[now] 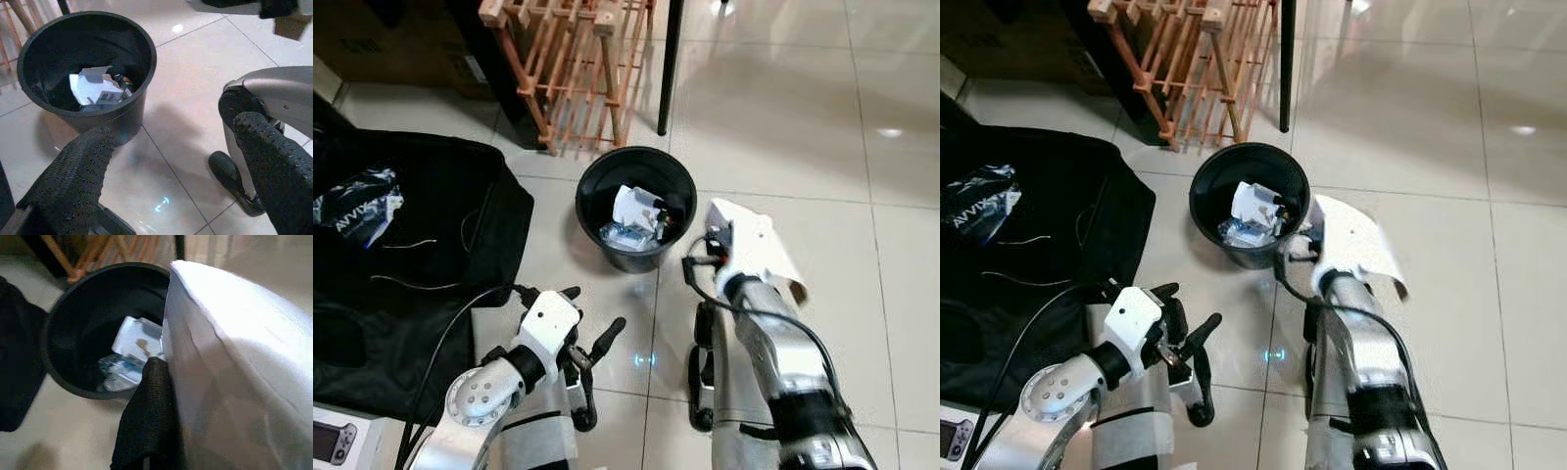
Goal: Picking trash to rubbish bin
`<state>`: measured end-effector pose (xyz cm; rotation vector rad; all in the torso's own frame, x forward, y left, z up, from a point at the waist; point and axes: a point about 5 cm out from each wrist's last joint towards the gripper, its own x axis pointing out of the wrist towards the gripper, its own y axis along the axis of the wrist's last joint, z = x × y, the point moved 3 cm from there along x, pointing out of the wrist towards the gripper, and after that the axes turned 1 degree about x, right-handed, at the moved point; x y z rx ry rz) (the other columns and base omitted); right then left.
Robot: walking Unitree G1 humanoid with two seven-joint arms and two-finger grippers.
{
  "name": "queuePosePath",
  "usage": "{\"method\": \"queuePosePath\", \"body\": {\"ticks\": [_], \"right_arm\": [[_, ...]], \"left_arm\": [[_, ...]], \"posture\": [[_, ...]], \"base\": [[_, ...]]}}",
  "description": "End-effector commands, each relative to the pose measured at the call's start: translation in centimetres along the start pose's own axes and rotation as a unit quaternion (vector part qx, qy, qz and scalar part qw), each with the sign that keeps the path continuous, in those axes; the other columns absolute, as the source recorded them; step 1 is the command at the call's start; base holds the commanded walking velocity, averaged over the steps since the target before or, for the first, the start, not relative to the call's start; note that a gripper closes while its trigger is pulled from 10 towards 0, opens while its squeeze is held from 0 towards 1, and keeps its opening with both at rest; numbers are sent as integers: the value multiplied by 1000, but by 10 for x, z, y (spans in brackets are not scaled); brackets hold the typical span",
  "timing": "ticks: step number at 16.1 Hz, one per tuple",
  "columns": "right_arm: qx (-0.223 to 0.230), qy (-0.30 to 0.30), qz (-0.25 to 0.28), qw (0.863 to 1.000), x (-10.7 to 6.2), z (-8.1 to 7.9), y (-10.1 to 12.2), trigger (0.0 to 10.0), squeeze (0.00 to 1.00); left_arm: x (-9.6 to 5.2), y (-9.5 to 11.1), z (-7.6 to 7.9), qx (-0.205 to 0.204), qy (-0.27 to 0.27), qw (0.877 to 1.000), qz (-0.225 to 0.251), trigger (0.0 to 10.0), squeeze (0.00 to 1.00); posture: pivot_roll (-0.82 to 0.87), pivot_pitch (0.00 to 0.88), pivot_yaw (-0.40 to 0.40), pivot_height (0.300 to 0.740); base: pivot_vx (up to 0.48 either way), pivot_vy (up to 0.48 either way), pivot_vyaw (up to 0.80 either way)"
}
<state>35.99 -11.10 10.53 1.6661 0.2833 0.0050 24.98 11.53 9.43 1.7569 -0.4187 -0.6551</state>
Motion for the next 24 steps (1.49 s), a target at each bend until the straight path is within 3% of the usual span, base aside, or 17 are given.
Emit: {"method": "queuePosePath", "body": {"ticks": [1, 4, 7, 10, 14, 18, 24], "right_arm": [[17, 53, -15, 998, 6, -24, -7, 10000, 0], [20, 105, -7, 994, 16, -49, 2, 10000, 0], [54, 165, -17, 985, 25, -84, 4, 10000, 0], [99, 232, -14, 968, 22, -111, 4, 10000, 0], [116, 252, -5, 961, 23, -112, 7, 10000, 0], [130, 317, 12, 940, 17, -125, 13, 10000, 0], [107, 335, 31, 936, 31, -126, 37, 10000, 0]], "left_arm": [[-4, -4, 5, -10, -6, 1000, -10, 10000, 0], [-4, -2, 6, -14, -4, 1000, -8, 10000, 0], [-6, 0, 10, -16, -5, 1000, -8, 10000, 0], [-7, 0, 9, -15, -4, 1000, -10, 10000, 0], [-7, 1, 10, -15, -7, 1000, -12, 10000, 0], [-8, 2, 10, -15, -8, 1000, -15, 10000, 0], [-19, 4, 7, -10, 7, 1000, -23, 10000, 0]], "posture": [[99, 460, 62, 560], [107, 463, 58, 560], [118, 474, 55, 560], [132, 482, 58, 560], [135, 485, 63, 560], [157, 494, 74, 560], [224, 524, 71, 560]], "base": [[0, 0, 0], [0, 0, 0], [0, 0, 0], [0, 0, 0], [0, 0, 0], [0, 0, 0], [0, 0, 0]]}}
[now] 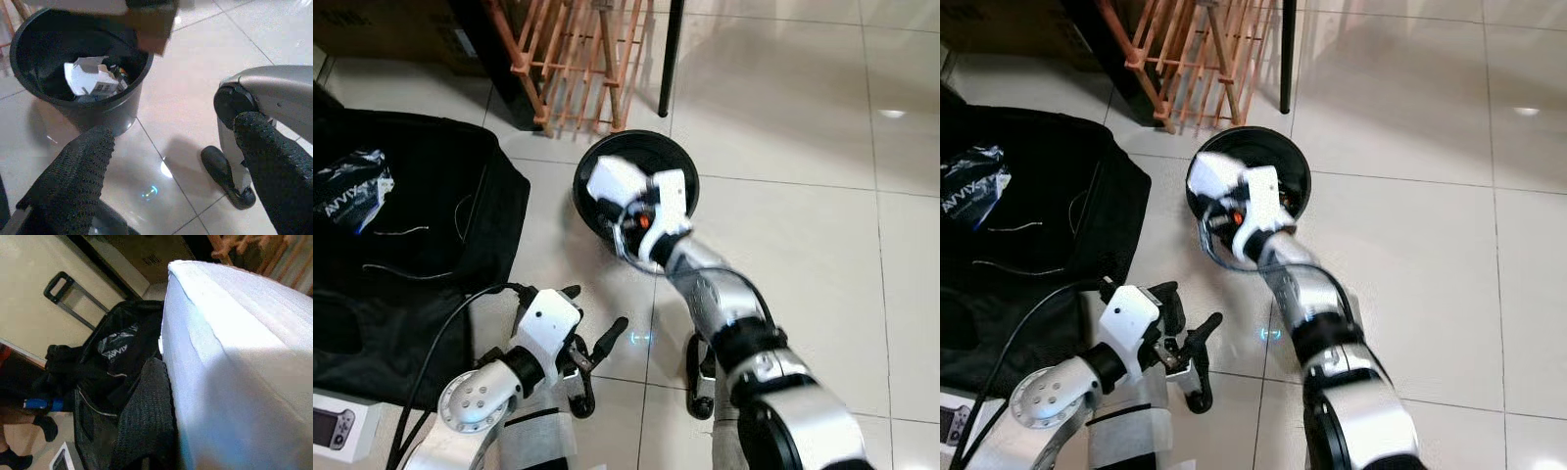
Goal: Picking trash to rubbish bin
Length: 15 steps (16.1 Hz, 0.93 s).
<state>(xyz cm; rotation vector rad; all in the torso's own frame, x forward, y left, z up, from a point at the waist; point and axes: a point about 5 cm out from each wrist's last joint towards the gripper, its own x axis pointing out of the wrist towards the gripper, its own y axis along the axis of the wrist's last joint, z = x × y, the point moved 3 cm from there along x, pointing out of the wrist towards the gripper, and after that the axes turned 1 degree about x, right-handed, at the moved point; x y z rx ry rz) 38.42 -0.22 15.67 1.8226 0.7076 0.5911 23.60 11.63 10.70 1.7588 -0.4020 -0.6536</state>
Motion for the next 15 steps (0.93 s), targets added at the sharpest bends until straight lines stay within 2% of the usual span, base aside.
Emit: {"method": "queuePosePath", "body": {"ticks": [1, 5, 6, 7, 11, 14, 15], "right_arm": [[18, 27, -5, 999, 8, -16, -9, 10000, 0], [3, 4, -26, 1000, 7, -4, -14, 10000, 0], [-21, -36, -46, 998, 1, 11, -19, 10000, 0], [-29, -46, -52, 997, -1, 16, -20, 10000, 0], [-57, -92, -50, 993, -7, 34, -11, 10000, 0], [-57, -115, -47, 991, -15, 48, -8, 10000, 0], [-58, -115, -49, 990, -15, 48, -9, 10000, 231]], "left_arm": [[-8, -8, 1, -7, 5, 1000, -21, 10000, 0], [-15, -10, 4, -10, 8, 999, -30, 10000, 0], [-16, -11, 5, -12, 8, 999, -33, 10000, 0], [-17, -10, 6, -12, 7, 999, -33, 10000, 0], [-21, -13, 6, -13, 7, 999, -39, 10000, 0], [-24, -13, 7, -13, 8, 999, -43, 10000, 0], [-24, -13, 7, -13, 8, 999, -44, 10000, 0]], "posture": [[234, 530, 69, 560], [245, 544, 67, 560], [243, 546, 67, 560], [244, 546, 68, 560], [250, 550, 71, 560], [255, 553, 73, 560], [256, 553, 74, 560]], "base": [[0, 0, 0], [0, 0, 0], [0, 0, 0], [0, 0, 0], [0, 0, 0], [0, 0, 0], [0, 0, 0]]}}
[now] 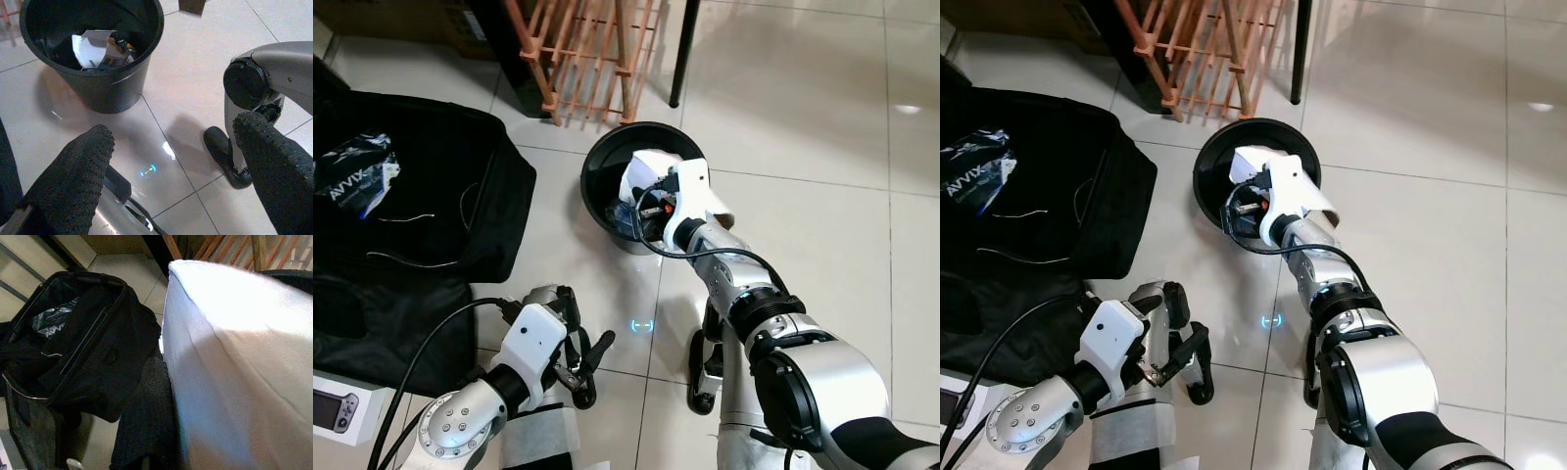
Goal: Picking trash to rubbish bin
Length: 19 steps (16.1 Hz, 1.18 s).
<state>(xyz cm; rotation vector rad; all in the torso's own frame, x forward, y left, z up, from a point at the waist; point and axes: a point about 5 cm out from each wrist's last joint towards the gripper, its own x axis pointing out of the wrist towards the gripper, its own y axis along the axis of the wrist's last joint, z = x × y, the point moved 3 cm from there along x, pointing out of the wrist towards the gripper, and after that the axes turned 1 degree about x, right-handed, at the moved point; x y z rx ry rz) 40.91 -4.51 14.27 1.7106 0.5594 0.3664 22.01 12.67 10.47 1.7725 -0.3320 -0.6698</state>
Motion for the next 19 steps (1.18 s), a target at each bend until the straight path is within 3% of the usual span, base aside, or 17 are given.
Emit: {"method": "queuePosePath", "body": {"ticks": [1, 10, 19], "right_arm": [[7, 4, -17, 1000, -1, -4, -13, 10000, 1000], [7, 12, -23, 1000, -1, -6, -17, 10000, 1000], [0, -4, -17, 1000, -3, 3, -12, 10000, 1000]], "left_arm": [[-6, -7, 5, -8, -6, 1000, -17, 10000, 0], [-9, -10, 8, -10, -4, 1000, -27, 10000, 0], [-10, -13, 8, -8, 4, 999, -33, 10000, 0]], "posture": [[257, 556, 74, 560], [256, 569, 68, 560], [255, 573, 67, 560]], "base": [[0, 0, 0], [0, 0, 0], [0, 0, 0]]}}
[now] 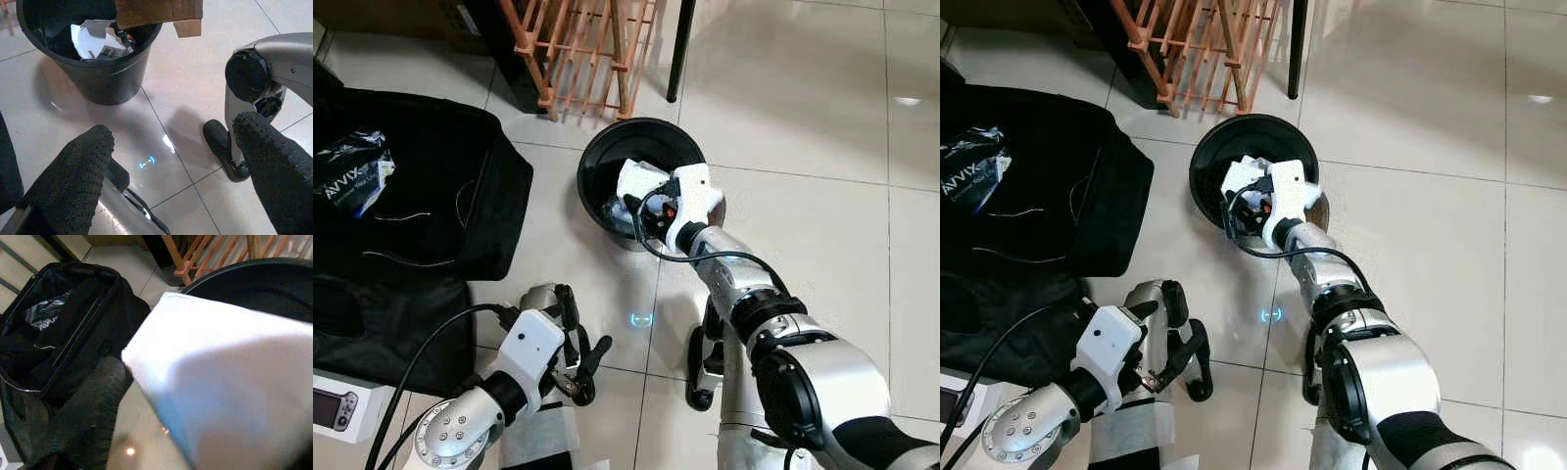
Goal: Picking trash to rubbish bin
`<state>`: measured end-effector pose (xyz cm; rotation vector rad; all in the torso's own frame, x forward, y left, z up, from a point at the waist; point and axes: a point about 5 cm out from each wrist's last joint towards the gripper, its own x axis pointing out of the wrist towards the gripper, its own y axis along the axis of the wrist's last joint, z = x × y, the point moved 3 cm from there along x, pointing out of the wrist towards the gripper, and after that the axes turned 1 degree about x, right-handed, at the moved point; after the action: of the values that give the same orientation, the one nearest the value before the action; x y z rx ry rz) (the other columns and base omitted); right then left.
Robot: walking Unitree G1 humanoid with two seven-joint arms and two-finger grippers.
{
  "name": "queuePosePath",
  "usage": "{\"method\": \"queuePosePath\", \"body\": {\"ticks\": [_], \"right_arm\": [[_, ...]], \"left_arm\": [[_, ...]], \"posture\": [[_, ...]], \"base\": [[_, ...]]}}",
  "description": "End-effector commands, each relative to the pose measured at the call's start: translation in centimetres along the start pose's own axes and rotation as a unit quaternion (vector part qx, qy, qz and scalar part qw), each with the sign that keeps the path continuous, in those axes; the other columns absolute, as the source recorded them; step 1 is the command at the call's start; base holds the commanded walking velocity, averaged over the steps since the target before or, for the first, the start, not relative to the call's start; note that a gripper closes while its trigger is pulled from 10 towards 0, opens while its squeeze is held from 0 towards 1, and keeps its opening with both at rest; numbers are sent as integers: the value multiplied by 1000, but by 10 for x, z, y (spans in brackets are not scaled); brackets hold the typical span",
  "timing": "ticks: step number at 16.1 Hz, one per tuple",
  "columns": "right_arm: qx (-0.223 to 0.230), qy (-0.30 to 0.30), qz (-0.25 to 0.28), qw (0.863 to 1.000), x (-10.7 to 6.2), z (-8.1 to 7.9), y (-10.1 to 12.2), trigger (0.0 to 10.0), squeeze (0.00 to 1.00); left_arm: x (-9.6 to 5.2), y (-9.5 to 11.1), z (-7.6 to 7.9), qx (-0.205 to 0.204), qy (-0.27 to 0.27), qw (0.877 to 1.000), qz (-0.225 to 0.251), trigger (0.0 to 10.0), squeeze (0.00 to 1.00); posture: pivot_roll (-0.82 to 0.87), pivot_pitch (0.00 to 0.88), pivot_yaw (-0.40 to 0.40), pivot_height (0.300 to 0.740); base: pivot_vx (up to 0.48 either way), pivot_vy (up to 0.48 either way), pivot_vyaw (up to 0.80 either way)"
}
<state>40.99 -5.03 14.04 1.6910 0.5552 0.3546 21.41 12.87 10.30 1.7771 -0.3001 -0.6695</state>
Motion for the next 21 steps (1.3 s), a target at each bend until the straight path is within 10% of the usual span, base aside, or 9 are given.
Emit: {"method": "queuePosePath", "body": {"ticks": [1, 12, 13, 21], "right_arm": [[9, 3, -9, 1000, -1, -3, -9, 10000, 1000], [-13, 1, 0, 1000, 0, -1, -1, 10000, 953], [-26, -11, 3, 1000, -1, 3, 1, 10000, 8], [-59, -97, 46, 992, -19, 45, 18, 10000, 0]], "left_arm": [[-5, -10, 6, -5, -4, 1000, -23, 10000, 0], [-1, -9, 5, -5, -1, 1000, -21, 10000, 0], [1, -9, 5, -4, 0, 1000, -20, 10000, 0], [16, -3, -5, 8, 0, 1000, -2, 10000, 0]], "posture": [[255, 573, 67, 560], [250, 568, 61, 560], [244, 560, 61, 560], [234, 480, 73, 589]], "base": [[0, 0, 0], [0, 0, 0], [0, 0, 0], [0, 0, 0]]}}
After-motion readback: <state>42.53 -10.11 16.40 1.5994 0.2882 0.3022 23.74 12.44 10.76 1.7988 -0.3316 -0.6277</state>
